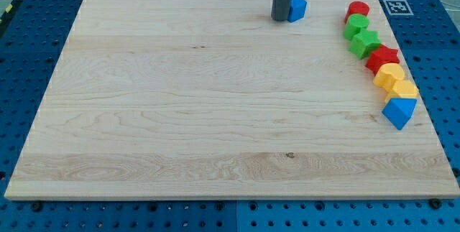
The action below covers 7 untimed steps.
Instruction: Push the blue cube close top of the red circle
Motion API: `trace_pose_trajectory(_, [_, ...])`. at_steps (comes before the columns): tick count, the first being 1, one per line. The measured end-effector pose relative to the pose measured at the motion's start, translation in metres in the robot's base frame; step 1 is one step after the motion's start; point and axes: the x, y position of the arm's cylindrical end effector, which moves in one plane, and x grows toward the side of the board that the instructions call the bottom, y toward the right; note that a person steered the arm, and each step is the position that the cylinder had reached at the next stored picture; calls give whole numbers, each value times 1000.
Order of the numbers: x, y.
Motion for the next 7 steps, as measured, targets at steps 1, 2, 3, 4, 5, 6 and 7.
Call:
trace_pose_trajectory(1, [-17, 32])
trace_pose_trajectory(2, [-24, 50])
trace_pose_trajectory(3, [-24, 33])
trace_pose_trajectory(4, [-44, 22])
trace_pose_trajectory(5, [-72, 27])
trace_pose_trajectory(6, [-79, 61])
trace_pose_trajectory(7, [-78, 91])
